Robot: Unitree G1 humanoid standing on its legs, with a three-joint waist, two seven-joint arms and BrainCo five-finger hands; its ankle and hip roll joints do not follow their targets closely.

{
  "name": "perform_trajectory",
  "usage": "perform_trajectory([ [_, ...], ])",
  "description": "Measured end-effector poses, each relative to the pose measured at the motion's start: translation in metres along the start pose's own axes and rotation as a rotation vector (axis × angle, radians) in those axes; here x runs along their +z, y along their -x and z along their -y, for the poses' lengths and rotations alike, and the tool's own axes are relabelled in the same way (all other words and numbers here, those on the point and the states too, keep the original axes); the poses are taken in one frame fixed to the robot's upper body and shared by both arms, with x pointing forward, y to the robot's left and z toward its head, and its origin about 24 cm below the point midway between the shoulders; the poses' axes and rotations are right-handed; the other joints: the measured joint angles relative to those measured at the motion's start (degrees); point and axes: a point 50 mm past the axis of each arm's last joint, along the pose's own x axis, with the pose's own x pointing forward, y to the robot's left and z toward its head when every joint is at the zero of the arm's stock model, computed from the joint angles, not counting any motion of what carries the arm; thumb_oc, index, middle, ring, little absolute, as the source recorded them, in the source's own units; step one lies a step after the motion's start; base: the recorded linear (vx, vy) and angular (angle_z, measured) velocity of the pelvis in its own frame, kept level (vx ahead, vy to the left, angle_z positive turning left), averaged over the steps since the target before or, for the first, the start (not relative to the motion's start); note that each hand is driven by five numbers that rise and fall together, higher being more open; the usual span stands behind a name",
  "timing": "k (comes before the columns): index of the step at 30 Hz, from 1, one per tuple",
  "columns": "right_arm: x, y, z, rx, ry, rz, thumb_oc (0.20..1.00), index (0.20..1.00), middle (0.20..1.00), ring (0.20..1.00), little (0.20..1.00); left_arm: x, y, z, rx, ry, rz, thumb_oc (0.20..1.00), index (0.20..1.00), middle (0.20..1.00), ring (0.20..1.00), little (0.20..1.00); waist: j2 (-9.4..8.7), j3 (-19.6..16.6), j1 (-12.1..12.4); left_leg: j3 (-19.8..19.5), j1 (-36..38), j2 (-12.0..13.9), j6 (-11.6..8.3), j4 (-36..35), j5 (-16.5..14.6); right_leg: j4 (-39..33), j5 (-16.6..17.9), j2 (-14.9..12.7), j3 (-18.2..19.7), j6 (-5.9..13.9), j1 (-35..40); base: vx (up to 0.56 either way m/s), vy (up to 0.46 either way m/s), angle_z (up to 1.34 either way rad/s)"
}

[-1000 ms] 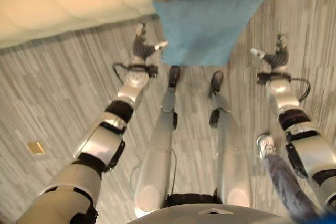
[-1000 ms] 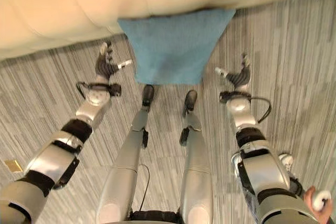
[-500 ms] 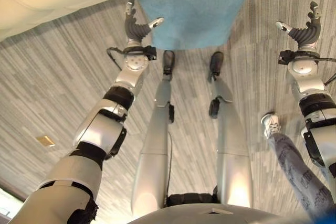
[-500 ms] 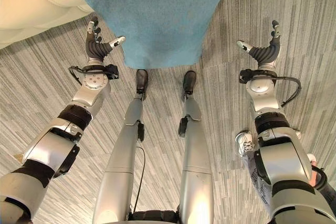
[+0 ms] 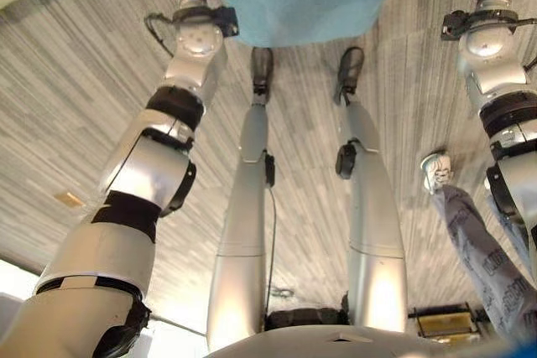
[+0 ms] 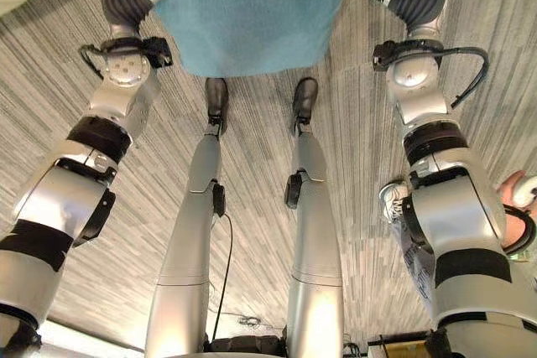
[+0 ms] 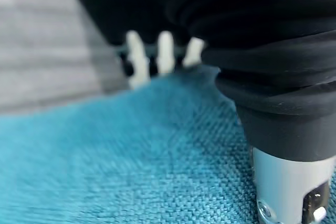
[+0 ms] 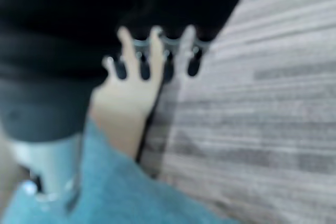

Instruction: Pick up all the scattered cushions and arrange them neatly on the sofa.

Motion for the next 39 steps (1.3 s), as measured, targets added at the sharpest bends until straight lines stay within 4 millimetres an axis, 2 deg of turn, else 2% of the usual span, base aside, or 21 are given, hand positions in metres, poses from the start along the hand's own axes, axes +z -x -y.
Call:
perform_trajectory([
  [2,-0.003,-0.003,0.006,-0.01,0.026,-0.017,1.0,1.0,1.0,1.0,1.0,0.009,-0.003,0.001,-0.003,0.02,0.029,1.0,1.0,1.0,1.0,1.0,0.0,0.0,0.44,-0.14,-1.74,-0.28,-0.13,1.46,-0.1,0.73,-0.01,-0.24,0.08,0.0,-1.44,0.03,0.046,0.03],
  [5,0.004,-0.013,0.02,-0.046,0.006,-0.024,1.0,1.0,1.0,1.0,1.0,0.021,0.0,0.02,-0.057,0.049,0.059,1.0,1.0,1.0,1.0,1.0,0.03,-0.01,1.64,-0.03,-4.22,-0.8,-0.15,2.52,-0.13,2.3,-0.05,-0.56,0.69,-0.01,-4.25,0.03,0.037,0.03],
  [9,0.018,-0.017,0.012,0.001,0.014,0.013,1.0,1.0,1.0,1.0,1.0,0.032,0.006,0.034,-0.107,0.094,0.108,1.0,1.0,1.0,1.0,1.0,0.2,-0.1,3.12,0.22,-6.58,-1.3,-0.25,3.8,-0.17,4.23,-0.32,-0.89,1.47,0.13,-7.24,0.03,0.025,0.03],
  [12,0.047,-0.024,0.001,0.045,-0.031,0.078,1.0,1.0,1.0,1.0,1.0,0.039,0.009,0.043,-0.13,0.123,0.138,1.0,1.0,1.0,1.0,1.0,0.23,-0.12,3.83,0.45,-8.6,-1.38,-0.27,4.96,-0.15,5.44,-0.16,-0.96,1.69,-0.18,-9.38,0.0,0.0,0.0],
  [14,0.061,-0.028,-0.008,0.054,-0.069,0.083,1.0,1.0,1.0,1.0,1.0,0.04,0.013,0.054,-0.153,0.15,0.133,1.0,1.0,1.0,1.0,1.0,0.33,-0.14,5.24,0.82,-9.21,-1.44,-0.31,5.28,-0.13,6.31,-0.21,-1.0,2.1,-0.22,-10.43,0.02,0.005,0.03],
  [17,0.06,-0.03,-0.009,0.041,-0.07,0.05,1.0,1.0,1.0,1.0,1.0,0.039,0.018,0.066,-0.174,0.175,0.114,1.0,1.0,1.0,1.0,1.0,0.84,-0.38,6.27,1.03,-9.29,-1.51,-0.34,5.43,-0.11,6.85,-0.31,-1.11,2.26,-0.35,-10.75,0.0,-0.002,0.01],
  [19,0.063,-0.032,-0.01,0.047,-0.057,0.049,1.0,1.0,1.0,1.0,1.0,0.039,0.018,0.066,-0.179,0.171,0.115,1.0,1.0,1.0,1.0,1.0,1.17,-0.55,6.54,1.22,-9.35,-1.56,-0.48,5.51,0.0,7.37,-0.34,-1.13,2.51,-0.38,-11.15,0.04,0.009,0.02],
  [20,0.066,-0.032,-0.012,0.054,-0.048,0.049,0.2,0.2,0.2,0.2,0.2,0.038,0.018,0.066,-0.178,0.172,0.113,1.0,1.0,1.0,1.0,1.0,1.57,-0.7,6.54,1.25,-9.36,-1.53,-1.12,5.49,-0.46,7.61,-0.81,-1.07,2.58,-0.14,-11.23,0.04,-0.005,0.03],
  [21,0.068,-0.032,-0.015,0.068,-0.032,0.051,0.2,0.2,0.2,0.2,0.2,0.038,0.019,0.066,-0.177,0.186,0.103,0.746,0.746,0.746,0.746,0.746,1.81,-0.71,6.74,1.22,-9.16,-1.64,-0.81,5.5,-0.08,7.88,-0.91,-1.12,2.66,-0.16,-11.22,0.0,0.0,0.0],
  [22,0.075,-0.032,-0.021,0.097,-0.025,0.061,0.2,0.2,0.2,0.2,0.2,0.035,0.02,0.067,-0.176,0.206,0.086,0.589,0.589,0.589,0.589,0.589,2.12,-0.85,6.9,1.41,-9.03,-1.47,-0.88,5.68,0.0,8.11,-0.72,-1.0,2.76,-0.46,-11.21,0.0,0.0,0.0],
  [23,0.077,-0.03,-0.025,0.116,-0.041,0.071,0.2,0.2,0.2,0.2,0.2,0.031,0.021,0.066,-0.164,0.23,0.072,0.2,0.2,0.2,0.2,0.2,2.54,-1.07,6.96,1.27,-9.0,-1.45,-0.89,5.79,0.0,8.45,-0.75,-0.99,2.68,-0.5,-11.25,0.0,0.0,0.0],
  [26,0.079,-0.027,-0.03,0.143,-0.094,0.081,0.2,0.2,0.2,0.2,0.2,0.028,0.02,0.059,-0.141,0.243,0.068,0.2,0.2,0.2,0.2,0.2,2.69,-1.15,6.71,1.24,-8.97,-1.25,-0.93,6.06,0.0,8.59,-0.7,-0.73,2.59,-0.68,-11.2,0.0,-0.002,-0.02],
  [27,0.08,-0.015,-0.045,0.213,-0.147,0.113,0.2,0.2,0.2,0.2,0.2,0.022,0.019,0.047,-0.109,0.251,0.059,0.2,0.2,0.2,0.2,0.2,2.69,-1.15,6.0,1.42,-8.75,-0.92,-1.07,6.49,-0.1,8.44,-0.47,-0.43,2.65,-0.94,-10.83,-0.01,-0.018,-0.06],
  [31,0.076,0.002,-0.059,0.287,-0.19,0.139,0.2,0.2,0.2,0.2,0.2,0.006,0.026,0.036,-0.076,0.279,0.019,0.2,0.2,0.2,0.2,0.2,2.59,-1.09,5.54,1.32,-7.76,-0.46,-1.38,7.68,-0.27,9.19,-0.29,0.06,2.44,-1.23,-9.53,-0.04,-0.029,-0.02],
  [34,0.057,0.019,-0.068,0.313,-0.199,0.118,0.2,0.2,0.2,0.2,0.2,-0.016,0.044,0.028,-0.042,0.318,-0.035,0.2,0.2,0.2,0.2,0.2,2.53,-0.93,4.81,1.02,-4.23,-0.1,-1.49,8.15,-0.56,8.74,-0.79,0.09,1.58,-1.31,-5.2,-0.06,-0.018,-0.01],
  [35,0.044,0.029,-0.073,0.325,-0.185,0.098,0.2,0.2,0.2,0.2,0.2,-0.032,0.058,0.024,-0.043,0.311,-0.057,0.2,0.2,0.2,0.2,0.2,2.39,-1.32,4.69,-0.17,-0.87,-0.04,-1.82,7.38,0.04,6.98,0.2,0.33,0.84,-1.15,-1.28,-0.11,-0.015,-0.03],
  [36,0.043,0.034,-0.071,0.313,-0.228,0.108,0.2,0.2,0.2,0.2,0.2,-0.037,0.066,0.02,-0.038,0.328,-0.067,0.2,0.2,0.2,0.2,0.2,2.38,-1.75,4.67,-0.3,-0.03,-0.01,-2.18,7.45,-0.49,6.68,0.0,0.34,0.62,-0.89,-0.12,-0.05,-0.036,-0.03],
  [37,0.041,0.042,-0.069,0.303,-0.286,0.115,0.2,0.2,0.2,0.2,0.2,-0.034,0.07,0.015,-0.039,0.345,-0.043,0.2,0.2,0.2,0.2,0.2,2.37,-1.43,4.61,-0.65,1.28,0.02,-2.18,7.2,-0.49,6.16,-0.15,0.37,0.33,-1.1,1.5,0.0,0.0,0.0],
  [39,0.025,0.065,-0.074,0.317,-0.344,0.082,0.2,0.2,0.2,0.2,0.2,-0.053,0.09,0.009,-0.036,0.325,-0.083,0.2,0.2,0.2,0.2,0.2,2.04,-1.28,3.91,-1.23,5.41,0.12,-2.13,6.78,-0.42,4.93,0.3,0.47,-0.18,-0.93,6.2,0.0,-0.018,0.0],
])
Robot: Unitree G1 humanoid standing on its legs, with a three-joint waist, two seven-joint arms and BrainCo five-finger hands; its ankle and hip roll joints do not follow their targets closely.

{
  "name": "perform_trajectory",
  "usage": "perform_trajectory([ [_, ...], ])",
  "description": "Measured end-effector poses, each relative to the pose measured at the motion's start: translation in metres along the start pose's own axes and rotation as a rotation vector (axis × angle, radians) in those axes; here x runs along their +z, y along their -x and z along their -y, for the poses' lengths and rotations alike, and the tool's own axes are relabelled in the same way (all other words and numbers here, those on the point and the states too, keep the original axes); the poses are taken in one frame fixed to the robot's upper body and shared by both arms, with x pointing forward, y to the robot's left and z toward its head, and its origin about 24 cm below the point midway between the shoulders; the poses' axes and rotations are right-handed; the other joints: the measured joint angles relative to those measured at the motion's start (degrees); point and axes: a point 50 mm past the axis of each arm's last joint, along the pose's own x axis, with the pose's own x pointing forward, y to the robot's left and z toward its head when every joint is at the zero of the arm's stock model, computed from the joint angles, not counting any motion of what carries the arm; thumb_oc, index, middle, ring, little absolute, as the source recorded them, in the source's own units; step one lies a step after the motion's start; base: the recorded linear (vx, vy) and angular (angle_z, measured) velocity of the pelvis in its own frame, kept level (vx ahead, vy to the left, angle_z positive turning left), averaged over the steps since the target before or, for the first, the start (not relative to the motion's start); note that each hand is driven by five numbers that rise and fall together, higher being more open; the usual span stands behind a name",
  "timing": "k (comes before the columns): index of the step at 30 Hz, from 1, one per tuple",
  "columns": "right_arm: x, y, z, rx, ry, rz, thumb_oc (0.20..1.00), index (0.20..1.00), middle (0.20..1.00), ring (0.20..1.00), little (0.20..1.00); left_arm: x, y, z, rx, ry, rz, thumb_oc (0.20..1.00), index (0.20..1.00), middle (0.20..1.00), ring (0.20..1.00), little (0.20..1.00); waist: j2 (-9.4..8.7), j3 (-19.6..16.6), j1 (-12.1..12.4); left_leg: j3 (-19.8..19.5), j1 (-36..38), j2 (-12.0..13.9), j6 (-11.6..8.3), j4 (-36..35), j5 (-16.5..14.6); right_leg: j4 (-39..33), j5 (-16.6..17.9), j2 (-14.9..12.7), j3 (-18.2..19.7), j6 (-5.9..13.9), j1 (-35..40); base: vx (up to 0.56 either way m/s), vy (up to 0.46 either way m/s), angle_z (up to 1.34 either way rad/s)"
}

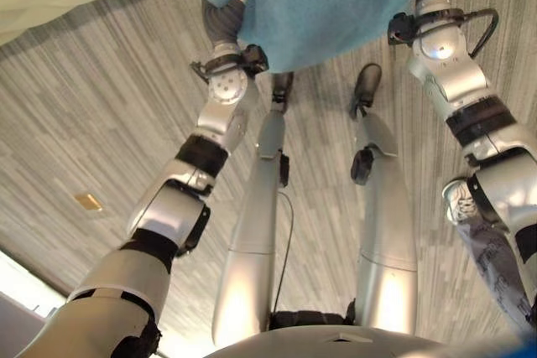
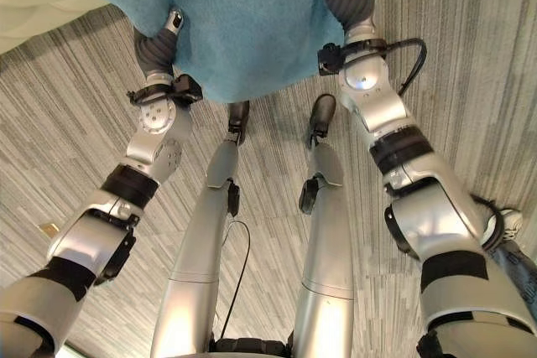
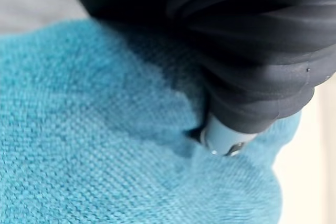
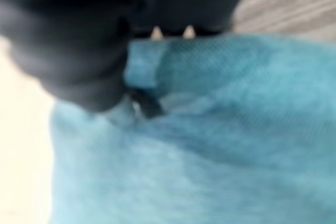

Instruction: Pick up all the scattered cushions and arrange them neatly on the sofa.

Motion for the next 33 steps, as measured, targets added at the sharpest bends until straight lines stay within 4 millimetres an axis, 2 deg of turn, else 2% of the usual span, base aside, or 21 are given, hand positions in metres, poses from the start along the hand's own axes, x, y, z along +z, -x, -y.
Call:
perform_trajectory([
  [3,-0.013,0.028,-0.002,-0.004,-0.061,-0.002,0.2,0.2,0.2,0.2,0.2,-0.011,0.021,-0.019,0.033,0.013,-0.034,0.2,0.2,0.2,0.2,0.2,-0.81,-0.73,-0.22,-0.52,6.01,-0.15,0.24,-0.06,-1.24,-0.5,-1.12,-0.2,-0.55,0.26,6.54,-0.01,-0.041,0.01],
  [6,-0.041,0.066,-0.005,-0.032,-0.139,-0.081,0.2,0.2,0.2,0.2,0.2,-0.032,0.047,-0.037,0.055,-0.024,-0.102,0.2,0.2,0.2,0.2,0.2,-1.06,-0.9,-0.22,-1.88,15.58,-0.27,0.24,-1.94,-2.08,-2.65,-2.14,-0.37,-1.8,0.44,16.51,0.0,-0.036,0.1],
  [7,-0.049,0.077,-0.011,-0.015,-0.156,-0.112,0.2,0.2,0.2,0.2,0.2,-0.037,0.054,-0.046,0.065,-0.045,-0.117,0.2,0.2,0.2,0.2,0.2,-1.43,-2.84,-0.02,-2.14,18.27,-0.15,0.24,-2.42,-2.48,-3.47,-2.63,-0.3,-2.17,0.35,19.47,0.02,-0.052,0.04],
  [10,-0.049,0.087,-0.01,0.008,-0.149,-0.102,0.2,0.2,0.2,0.2,0.2,-0.037,0.059,-0.056,0.048,-0.06,-0.122,0.2,0.2,0.2,0.2,0.2,-1.31,-3.29,0.72,-3.08,22.65,0.08,0.24,-4.2,-2.4,-5.07,-2.59,-0.37,-3.72,0.54,24.44,0.11,-0.074,0.1],
  [11,-0.05,0.089,-0.01,0.019,-0.142,-0.104,0.2,0.2,0.2,0.2,0.2,-0.038,0.062,-0.061,0.05,-0.08,-0.126,0.2,0.2,0.2,0.2,0.2,-1.33,-3.26,0.91,-3.31,24.26,0.19,0.22,-4.62,-2.41,-5.44,-2.66,-0.35,-4.15,0.46,26.28,0.16,-0.102,0.14],
  [12,-0.052,0.094,-0.011,0.029,-0.148,-0.118,0.2,0.2,0.2,0.2,0.2,-0.04,0.069,-0.071,0.049,-0.101,-0.145,0.2,0.2,0.2,0.2,0.2,-0.89,-0.91,1.72,-3.57,29.16,0.31,0.25,-5.39,-2.44,-5.69,-2.79,-0.42,-4.84,-0.27,31.36,0.13,-0.085,0.22],
  [13,-0.064,0.109,-0.01,0.036,-0.145,-0.17,0.2,0.2,0.2,0.2,0.2,-0.049,0.083,-0.079,0.051,-0.109,-0.195,0.2,0.2,0.2,0.2,0.2,-0.45,0.32,2.48,-4.2,35.19,0.55,0.51,-7.3,-2.17,-7.37,-3.21,-0.46,-6.0,-0.2,37.53,0.13,-0.081,0.48],
  [14,-0.083,0.138,-0.011,0.073,-0.114,-0.265,0.2,0.2,0.2,0.2,0.2,-0.066,0.118,-0.1,0.068,-0.152,-0.299,0.2,0.2,0.2,0.2,0.2,0.39,-3.78,2.67,-6.44,41.24,1.01,-0.06,-10.32,-2.77,-11.24,-4.2,-0.12,-8.34,0.76,44.92,0.13,-0.069,0.53],
  [16,-0.096,0.165,-0.007,0.102,-0.115,-0.333,0.2,0.2,0.2,0.2,0.2,-0.073,0.147,-0.122,0.1,-0.183,-0.38,0.2,0.2,0.2,0.2,0.2,1.63,-10.38,5.26,-8.21,45.61,1.35,-0.13,-13.3,-3.02,-14.32,-5.2,0.14,-10.62,0.9,50.35,0.15,-0.086,0.54],
  [19,-0.111,0.181,-0.005,0.112,-0.058,-0.413,0.2,0.2,0.2,0.2,0.2,-0.077,0.168,-0.137,0.121,-0.198,-0.442,0.2,0.2,0.2,0.2,0.2,2.62,-13.54,5.75,-10.39,50.27,1.32,0.08,-15.2,-2.31,-18.65,-4.56,0.82,-13.25,1.19,57.53,0.16,-0.151,0.63],
  [20,-0.12,0.206,0.016,0.059,-0.018,-0.485,0.2,0.2,0.2,0.2,0.2,-0.086,0.18,-0.13,0.094,-0.165,-0.499,0.2,0.2,0.2,0.2,0.2,2.24,-14.66,5.79,-11.84,54.48,1.29,-1.66,-16.53,-3.97,-23.49,-4.39,1.13,-17.29,1.37,66.13,0.2,-0.045,1.02],
  [21,-0.123,0.222,0.022,0.052,-0.003,-0.526,0.2,0.2,0.2,0.2,0.2,-0.09,0.197,-0.132,0.081,-0.186,-0.552,0.2,0.2,0.2,0.2,0.2,0.61,-18.81,7.02,-10.12,54.3,1.3,-1.55,-15.84,-5.14,-25.91,-4.48,1.22,-18.44,1.5,68.0,0.18,0.109,1.31],
  [23,-0.115,0.217,0.032,0.032,0.005,-0.489,0.2,0.2,0.2,0.2,0.2,-0.095,0.195,-0.126,0.028,-0.208,-0.59,0.2,0.2,0.2,0.2,0.2,-0.19,-20.65,4.84,-2.77,56.04,2.81,0.69,-15.03,-5.25,-28.62,-3.86,0.38,-21.7,1.79,72.83,0.28,0.213,0.46],
  [25,-0.115,0.216,0.016,0.038,-0.059,-0.486,0.2,0.2,0.2,0.2,0.2,-0.096,0.204,-0.133,-0.016,-0.251,-0.644,0.2,0.2,0.2,0.2,0.2,-2.68,-24.39,3.94,-0.78,59.44,0.52,3.67,-15.68,-6.28,-28.42,-4.46,-1.86,-18.51,3.19,74.39,0.23,0.3,-0.43],
  [26,-0.117,0.218,0.013,0.04,-0.069,-0.502,0.2,0.2,0.2,0.2,0.2,-0.097,0.203,-0.133,-0.025,-0.251,-0.646,0.2,0.2,0.2,0.2,0.2,-3.32,-24.72,3.92,-0.51,60.1,-0.48,3.97,-16.05,-6.43,-28.27,-4.47,-2.87,-18.48,3.85,74.34,0.17,0.377,-0.25],
  [27,-0.119,0.216,0.007,0.051,-0.081,-0.505,0.2,0.2,0.2,0.2,0.2,-0.096,0.203,-0.134,-0.031,-0.256,-0.648,0.2,0.2,0.2,0.2,0.2,-3.32,-24.76,3.99,0.04,60.31,-1.05,4.82,-15.86,-6.9,-26.68,-4.43,-3.62,-17.99,4.4,73.69,0.13,0.284,-0.39],
  [28,-0.12,0.212,-0.005,0.106,-0.091,-0.505,0.2,0.2,0.2,0.2,0.2,-0.097,0.202,-0.135,-0.058,-0.274,-0.661,0.2,0.2,0.2,0.2,0.2,-1.86,-24.65,3.97,1.38,60.67,-0.85,6.37,-15.37,-7.03,-17.85,-4.52,-5.17,-15.25,4.65,69.37,0.15,0.194,-0.37],
  [29,-0.121,0.214,-0.009,0.132,-0.094,-0.517,0.451,0.451,0.451,0.451,0.451,-0.098,0.201,-0.133,-0.087,-0.282,-0.668,0.2,0.2,0.2,0.2,0.2,-1.54,-24.48,3.32,1.12,61.74,-1.19,6.62,-15.52,-6.98,-10.67,-4.92,-6.64,-13.78,5.23,66.81,0.15,0.081,-0.22],
  [30,-0.124,0.218,-0.011,0.145,-0.086,-0.535,0.752,0.752,0.752,0.752,0.752,-0.098,0.199,-0.132,-0.101,-0.287,-0.667,0.2,0.2,0.2,0.2,0.2,-1.87,-24.32,2.46,1.03,62.82,-1.68,7.09,-15.79,-7.78,-6.93,-6.16,-7.36,-11.53,7.04,64.73,0.14,0.043,0.03],
  [31,-0.129,0.223,-0.012,0.171,-0.053,-0.559,1.0,1.0,1.0,1.0,1.0,-0.097,0.196,-0.134,-0.099,-0.291,-0.658,0.2,0.2,0.2,0.2,0.2,-2.03,-24.12,2.52,1.25,63.59,-2.24,7.22,-16.6,-8.09,-9.01,-7.17,-6.31,-6.56,8.66,62.11,0.17,-0.034,0.0],
  [33,-0.135,0.227,-0.008,0.168,-0.025,-0.593,1.0,1.0,1.0,1.0,1.0,-0.096,0.195,-0.135,-0.103,-0.298,-0.655,0.2,0.2,0.2,0.2,0.2,-2.11,-24.01,2.07,1.15,63.52,-3.11,6.89,-17.82,-7.87,-16.6,-5.26,-4.11,-4.35,8.69,58.29,0.18,-0.048,0.0],
])
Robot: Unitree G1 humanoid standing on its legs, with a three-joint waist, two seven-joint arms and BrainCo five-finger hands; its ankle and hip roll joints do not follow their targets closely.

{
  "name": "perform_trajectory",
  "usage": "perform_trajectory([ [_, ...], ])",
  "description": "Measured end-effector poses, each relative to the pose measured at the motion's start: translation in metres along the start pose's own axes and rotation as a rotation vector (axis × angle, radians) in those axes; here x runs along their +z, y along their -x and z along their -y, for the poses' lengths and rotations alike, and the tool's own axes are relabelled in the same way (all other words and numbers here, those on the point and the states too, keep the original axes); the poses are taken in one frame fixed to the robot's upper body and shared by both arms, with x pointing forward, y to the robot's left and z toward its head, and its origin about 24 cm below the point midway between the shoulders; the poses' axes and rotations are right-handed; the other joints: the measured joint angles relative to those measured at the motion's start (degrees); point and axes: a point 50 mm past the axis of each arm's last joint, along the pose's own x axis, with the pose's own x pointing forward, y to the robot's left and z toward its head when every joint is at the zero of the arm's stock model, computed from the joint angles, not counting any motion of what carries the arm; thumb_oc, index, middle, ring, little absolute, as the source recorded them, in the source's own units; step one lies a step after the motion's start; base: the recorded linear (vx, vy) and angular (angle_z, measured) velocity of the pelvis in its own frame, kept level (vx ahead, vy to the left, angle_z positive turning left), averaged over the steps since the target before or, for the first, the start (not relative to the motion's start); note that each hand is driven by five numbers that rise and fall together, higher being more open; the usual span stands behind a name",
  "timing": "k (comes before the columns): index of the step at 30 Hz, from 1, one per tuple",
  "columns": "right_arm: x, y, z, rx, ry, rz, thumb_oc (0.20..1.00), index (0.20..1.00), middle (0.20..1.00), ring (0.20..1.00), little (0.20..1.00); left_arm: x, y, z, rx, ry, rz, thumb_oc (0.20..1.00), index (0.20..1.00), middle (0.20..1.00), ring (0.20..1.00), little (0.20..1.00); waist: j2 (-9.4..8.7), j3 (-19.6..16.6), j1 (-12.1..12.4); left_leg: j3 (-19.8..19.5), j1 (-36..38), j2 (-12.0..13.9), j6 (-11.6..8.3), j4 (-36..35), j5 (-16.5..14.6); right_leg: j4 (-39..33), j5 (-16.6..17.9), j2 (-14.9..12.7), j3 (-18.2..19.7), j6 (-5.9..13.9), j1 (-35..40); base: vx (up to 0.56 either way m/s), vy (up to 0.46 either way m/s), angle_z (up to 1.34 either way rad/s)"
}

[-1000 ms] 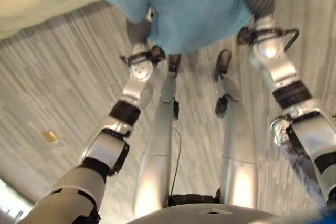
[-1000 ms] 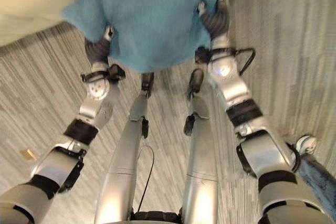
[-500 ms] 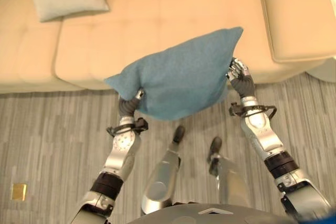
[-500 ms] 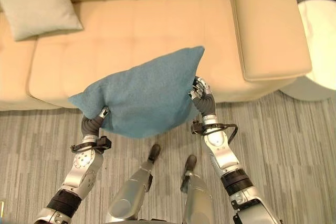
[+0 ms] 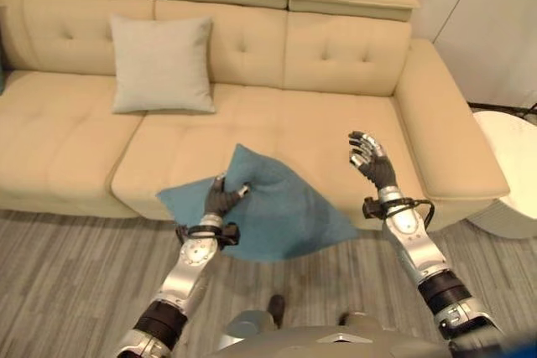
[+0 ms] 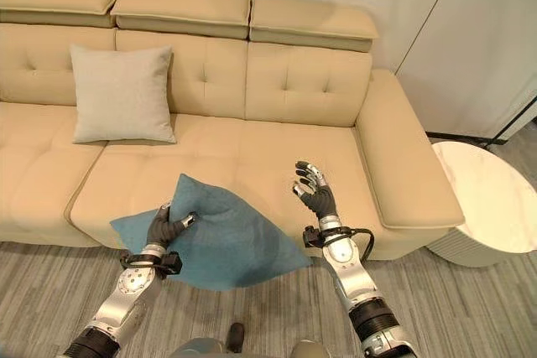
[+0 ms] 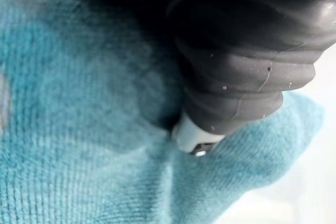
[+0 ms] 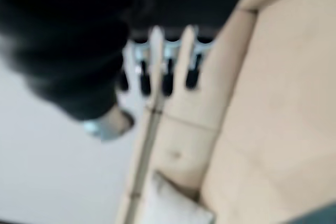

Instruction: Pick up all the scattered cushions and arrange them neatly on the sofa.

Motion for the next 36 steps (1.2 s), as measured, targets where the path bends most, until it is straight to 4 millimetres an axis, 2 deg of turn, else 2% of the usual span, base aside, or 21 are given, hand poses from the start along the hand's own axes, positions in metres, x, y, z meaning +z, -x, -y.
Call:
perform_trajectory([
  [1,-0.007,0.001,0.005,-0.011,0.029,-0.032,1.0,1.0,1.0,1.0,1.0,0.001,-0.002,0.001,-0.001,-0.012,0.008,0.2,0.2,0.2,0.2,0.2,-0.06,0.47,-0.19,-0.11,-0.03,-0.15,-0.23,-0.43,0.15,-3.67,2.07,1.66,0.46,0.15,-0.62,0.2,-0.062,0.32],
  [3,-0.018,0.013,0.014,-0.05,0.033,-0.08,1.0,1.0,1.0,1.0,1.0,-0.001,-0.001,0.002,-0.007,-0.016,0.002,0.2,0.2,0.2,0.2,0.2,-0.04,0.67,-0.87,-0.68,0.61,-1.48,-0.02,-1.05,0.4,-6.27,4.22,1.77,-0.28,-1.11,0.06,0.19,-0.094,0.41],
  [6,-0.039,0.03,0.028,-0.093,0.069,-0.177,1.0,1.0,1.0,1.0,1.0,-0.002,0.001,0.002,-0.001,-0.011,-0.002,0.2,0.2,0.2,0.2,0.2,0.44,0.67,-0.79,-1.99,3.32,-1.75,0.74,-3.41,0.96,-12.11,7.35,2.47,-1.26,-1.81,6.17,0.1,-0.082,0.2],
  [7,-0.046,0.038,0.036,-0.127,0.088,-0.204,1.0,1.0,1.0,1.0,1.0,0.003,-0.001,-0.001,0.01,-0.009,0.016,0.2,0.2,0.2,0.2,0.2,0.74,0.89,-1.09,-2.6,3.42,-1.47,0.85,-3.99,1.05,-16.5,10.16,3.17,-2.05,-3.6,8.32,0.08,-0.097,0.13],
  [8,-0.054,0.045,0.048,-0.175,0.118,-0.249,1.0,1.0,1.0,1.0,1.0,0.005,-0.002,-0.002,0.023,-0.006,0.022,0.2,0.2,0.2,0.2,0.2,1.67,1.36,-1.81,-2.91,3.51,-0.9,0.85,-4.12,1.06,-18.44,11.23,3.91,-2.06,-5.08,9.49,0.05,-0.079,0.06],
  [12,-0.069,0.06,0.07,-0.274,0.135,-0.334,1.0,1.0,1.0,1.0,1.0,0.01,-0.006,-0.002,0.032,-0.031,0.046,0.2,0.2,0.2,0.2,0.2,3.24,1.78,-3.74,-3.14,4.16,0.28,0.84,-4.14,1.07,-18.43,11.05,5.13,-2.06,-5.36,9.98,0.01,-0.029,-0.06],
  [15,-0.071,0.067,0.082,-0.297,0.161,-0.354,1.0,1.0,1.0,1.0,1.0,0.024,-0.016,0.002,0.024,-0.04,0.098,0.2,0.2,0.2,0.2,0.2,3.92,2.08,-5.02,-3.15,4.17,0.6,0.83,-4.23,1.07,-18.43,11.01,5.39,-1.99,-5.39,9.91,0.0,-0.003,-0.01],
  [16,-0.074,0.072,0.084,-0.3,0.149,-0.37,1.0,1.0,1.0,1.0,1.0,0.034,-0.023,0.002,0.024,-0.039,0.133,0.2,0.2,0.2,0.2,0.2,4.03,2.1,-6.06,-3.19,4.2,0.75,0.83,-4.53,1.07,-18.47,10.92,5.49,-1.97,-5.44,9.83,0.0,0.0,0.0],
  [18,-0.084,0.083,0.084,-0.287,0.126,-0.418,1.0,1.0,1.0,1.0,1.0,0.051,-0.032,0.003,0.026,-0.036,0.19,0.2,0.2,0.2,0.2,0.2,4.13,2.16,-6.67,-3.14,4.2,0.95,0.83,-5.45,1.07,-18.49,10.42,5.57,-1.91,-5.25,9.38,0.01,-0.026,0.05],
  [22,-0.1,0.103,0.077,-0.21,0.113,-0.511,1.0,1.0,1.0,1.0,1.0,0.07,-0.032,0.01,-0.008,-0.054,0.271,0.2,0.2,0.2,0.2,0.2,4.6,2.71,-6.94,-2.92,4.06,0.98,0.79,-5.71,1.04,-18.48,9.97,5.53,-1.86,-4.94,9.13,-0.01,-0.005,-0.02],
  [25,-0.118,0.114,0.066,-0.147,0.089,-0.607,1.0,1.0,1.0,1.0,1.0,0.085,-0.034,0.02,-0.048,-0.049,0.332,0.2,0.2,0.2,0.2,0.2,6.03,3.53,-7.65,-1.63,3.73,1.21,0.64,-5.72,1.1,-18.48,10.45,5.59,-1.67,-4.99,8.37,-0.03,0.014,-0.22],
  [27,-0.123,0.116,0.057,-0.131,0.068,-0.63,1.0,1.0,1.0,1.0,1.0,0.088,-0.035,0.025,-0.062,-0.045,0.343,0.2,0.2,0.2,0.2,0.2,7.23,3.62,-7.92,-1.48,3.3,1.27,0.61,-5.71,1.15,-18.48,10.71,5.69,-1.54,-5.38,7.89,-0.01,0.025,-0.06],
  [31,-0.12,0.1,0.028,-0.012,0.059,-0.6,1.0,1.0,1.0,1.0,1.0,0.101,-0.025,0.053,-0.188,-0.031,0.4,0.2,0.2,0.2,0.2,0.2,8.88,4.01,-6.94,-1.64,2.91,1.31,0.47,-5.61,1.32,-18.48,11.31,5.72,-1.85,-6.23,7.66,-0.01,0.009,0.02],
  [36,-0.101,0.061,0.014,0.019,0.042,-0.491,1.0,1.0,1.0,1.0,1.0,0.118,-0.024,0.068,-0.27,-0.018,0.46,0.2,0.2,0.2,0.2,0.2,10.02,4.12,-5.07,-2.5,3.65,1.33,0.46,-5.38,1.33,-18.49,11.13,5.66,-2.83,-6.12,8.8,0.0,0.006,0.1],
])
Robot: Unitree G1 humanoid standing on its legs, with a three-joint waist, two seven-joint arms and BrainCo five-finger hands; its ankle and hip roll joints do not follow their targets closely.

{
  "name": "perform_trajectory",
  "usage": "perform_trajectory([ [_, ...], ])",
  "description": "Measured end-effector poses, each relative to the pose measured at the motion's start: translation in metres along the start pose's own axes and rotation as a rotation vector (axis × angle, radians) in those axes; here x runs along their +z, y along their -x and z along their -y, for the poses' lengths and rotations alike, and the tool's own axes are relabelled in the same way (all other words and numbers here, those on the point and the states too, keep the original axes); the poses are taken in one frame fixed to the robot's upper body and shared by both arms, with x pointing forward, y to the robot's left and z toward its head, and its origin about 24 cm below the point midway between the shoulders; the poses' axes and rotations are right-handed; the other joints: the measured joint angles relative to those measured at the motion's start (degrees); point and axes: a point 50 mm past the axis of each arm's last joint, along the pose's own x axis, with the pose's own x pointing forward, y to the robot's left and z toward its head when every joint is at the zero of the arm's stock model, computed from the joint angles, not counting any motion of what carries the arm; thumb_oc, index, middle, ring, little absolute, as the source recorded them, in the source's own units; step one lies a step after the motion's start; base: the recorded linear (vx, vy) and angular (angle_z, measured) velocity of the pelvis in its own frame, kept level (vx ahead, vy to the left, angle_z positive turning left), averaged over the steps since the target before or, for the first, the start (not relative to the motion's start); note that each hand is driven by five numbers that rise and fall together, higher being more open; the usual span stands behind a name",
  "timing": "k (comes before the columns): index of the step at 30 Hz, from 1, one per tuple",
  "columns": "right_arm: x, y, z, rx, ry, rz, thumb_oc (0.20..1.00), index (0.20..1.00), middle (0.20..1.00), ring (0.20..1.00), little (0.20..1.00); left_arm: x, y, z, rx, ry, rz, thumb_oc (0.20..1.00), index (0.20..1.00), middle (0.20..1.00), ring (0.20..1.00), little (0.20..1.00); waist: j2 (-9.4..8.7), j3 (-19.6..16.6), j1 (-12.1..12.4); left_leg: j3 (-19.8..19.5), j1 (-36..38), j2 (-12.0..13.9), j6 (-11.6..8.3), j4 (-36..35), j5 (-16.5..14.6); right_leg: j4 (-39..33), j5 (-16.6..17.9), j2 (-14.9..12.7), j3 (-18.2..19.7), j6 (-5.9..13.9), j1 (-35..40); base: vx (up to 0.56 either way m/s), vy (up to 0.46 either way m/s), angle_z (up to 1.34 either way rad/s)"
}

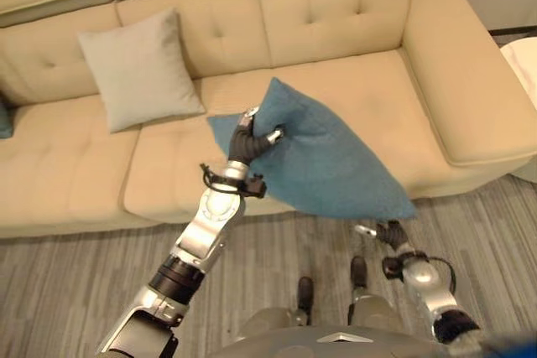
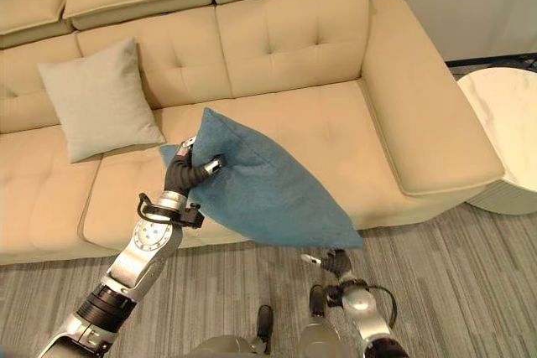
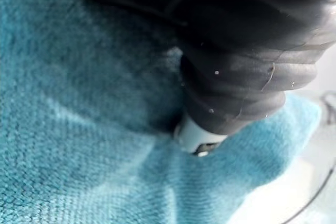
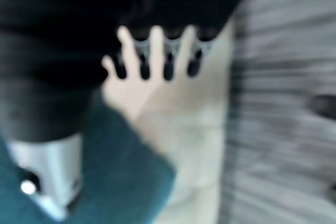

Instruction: Pick up all the scattered cushions and arrange them neatly on the sofa.

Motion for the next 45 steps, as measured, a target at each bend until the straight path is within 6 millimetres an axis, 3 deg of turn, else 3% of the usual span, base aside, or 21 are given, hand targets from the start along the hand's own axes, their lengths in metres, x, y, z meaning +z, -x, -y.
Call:
perform_trajectory([
  [7,0.038,-0.012,-0.002,0.027,0.042,0.124,1.0,1.0,1.0,1.0,1.0,0.032,-0.006,0.015,-0.064,0.075,0.133,0.2,0.2,0.2,0.2,0.2,0.23,-0.15,2.03,-2.67,0.57,0.08,-0.71,-0.09,0.48,0.0,-0.51,-0.18,-2.47,-0.1,1.64,0.0,0.001,0.21],
  [12,0.082,-0.009,0.002,0.034,0.045,0.302,1.0,1.0,1.0,1.0,1.0,0.04,-0.005,0.006,-0.004,0.144,0.186,0.2,0.2,0.2,0.2,0.2,0.25,-0.31,3.81,-3.55,0.56,0.08,-0.92,-0.09,0.63,0.02,-0.54,-0.16,-2.9,-0.23,1.9,0.0,-0.013,0.07],
  [13,0.09,-0.007,0.0,0.043,0.025,0.336,0.498,0.498,0.498,0.498,0.498,0.038,-0.003,0.001,0.034,0.157,0.186,0.2,0.2,0.2,0.2,0.2,0.1,-0.39,3.78,-3.69,0.62,0.12,-0.93,-0.09,0.64,0.03,-0.55,-0.14,-3.17,-0.24,2.05,-0.01,-0.022,0.08],
  [14,0.095,-0.006,-0.001,0.05,0.011,0.357,0.25,0.25,0.25,0.25,0.25,0.037,-0.001,-0.001,0.046,0.159,0.182,0.2,0.2,0.2,0.2,0.2,0.05,-0.42,3.74,-3.69,0.64,0.13,-0.93,-0.09,0.64,0.04,-0.56,-0.13,-3.18,-0.25,2.05,0.0,-0.019,0.03],
  [15,0.099,-0.004,-0.002,0.054,-0.001,0.373,0.2,0.2,0.2,0.2,0.2,0.036,0.0,-0.004,0.061,0.159,0.182,0.2,0.2,0.2,0.2,0.2,0.02,-0.43,3.75,-3.67,0.64,0.14,-0.93,-0.1,0.64,0.03,-0.56,-0.12,-3.18,-0.25,2.05,0.0,0.0,0.0],
  [23,0.124,0.012,0.014,0.012,-0.043,0.501,0.2,0.2,0.2,0.2,0.2,-0.005,0.035,-0.038,0.249,0.134,0.007,0.2,0.2,0.2,0.2,0.2,-3.49,-2.2,3.63,-3.0,1.29,0.42,-1.06,-0.32,0.55,0.02,-0.77,0.17,-2.86,-0.34,2.45,-0.01,-0.042,-0.04],
  [28,0.113,0.021,0.021,-0.015,-0.063,0.483,0.2,0.2,0.2,0.2,0.2,-0.028,0.057,-0.04,0.289,0.157,-0.121,0.2,0.2,0.2,0.2,0.2,-5.26,-2.94,3.62,-3.07,1.23,0.49,-1.21,-0.33,0.46,0.02,-0.85,0.26,-2.93,-0.41,2.42,-0.02,-0.056,0.0],
  [32,0.107,0.023,0.024,-0.03,-0.068,0.467,0.2,0.2,0.2,0.2,0.2,-0.045,0.067,-0.041,0.312,0.19,-0.2,0.2,0.2,0.2,0.2,0.2,-5.54,-2.94,3.23,-5.39,1.08,0.77,-1.88,-0.31,0.85,0.02,-1.05,0.44,-4.97,-0.66,3.17,0.0,-0.124,0.25],
  [36,0.108,0.023,0.025,-0.036,-0.068,0.467,0.2,0.2,0.2,0.2,0.2,-0.047,0.065,-0.039,0.313,0.208,-0.205,0.2,0.2,0.2,0.2,0.2,-6.0,-2.89,3.93,-8.54,0.07,1.34,-3.15,1.13,0.91,0.06,-1.95,1.21,-7.25,-1.76,4.04,-0.01,-0.149,0.48],
  [40,0.105,0.018,0.025,-0.046,-0.068,0.455,0.2,0.2,0.2,0.2,0.2,-0.046,0.051,-0.038,0.292,0.202,-0.19,0.2,0.2,0.2,0.2,0.2,-7.07,-2.3,3.99,-9.96,-3.06,0.97,-6.37,7.98,-1.19,0.17,-3.32,1.7,-8.9,-2.7,5.07,0.03,-0.043,0.27],
  [41,0.103,0.017,0.026,-0.054,-0.068,0.447,0.2,0.2,0.2,0.2,0.2,-0.047,0.047,-0.036,0.28,0.199,-0.189,0.2,0.2,0.2,0.2,0.2,-7.35,-2.03,4.05,-9.66,-4.16,0.92,-7.3,9.82,-1.88,0.3,-3.35,1.8,-8.94,-2.75,5.13,0.14,0.019,0.15],
  [42,0.102,0.018,0.029,-0.072,-0.068,0.448,0.2,0.2,0.2,0.2,0.2,-0.045,0.043,-0.033,0.266,0.199,-0.181,0.2,0.2,0.2,0.2,0.2,-7.15,-1.46,3.45,-5.96,-5.27,2.31,-7.51,9.58,-3.66,0.31,-3.35,2.35,-9.39,-2.82,4.93,0.17,0.033,0.17],
  [44,0.104,0.019,0.038,-0.119,-0.08,0.457,0.2,0.2,0.2,0.2,0.2,-0.045,0.036,-0.027,0.24,0.201,-0.177,0.2,0.2,0.2,0.2,0.2,-7.74,-1.26,1.41,2.7,-7.57,3.81,-7.29,8.27,-3.6,0.05,-3.35,1.37,-9.58,-2.78,2.72,0.18,0.055,0.23],
  [45,0.107,0.018,0.04,-0.134,-0.082,0.467,0.2,0.2,0.2,0.2,0.2,-0.045,0.036,-0.025,0.232,0.2,-0.179,0.2,0.2,0.2,0.2,0.2,-7.68,-1.32,1.92,3.0,-7.63,3.99,-6.76,6.72,-2.41,0.04,-2.98,1.31,-8.37,-2.19,1.09,0.29,0.157,-0.53],
])
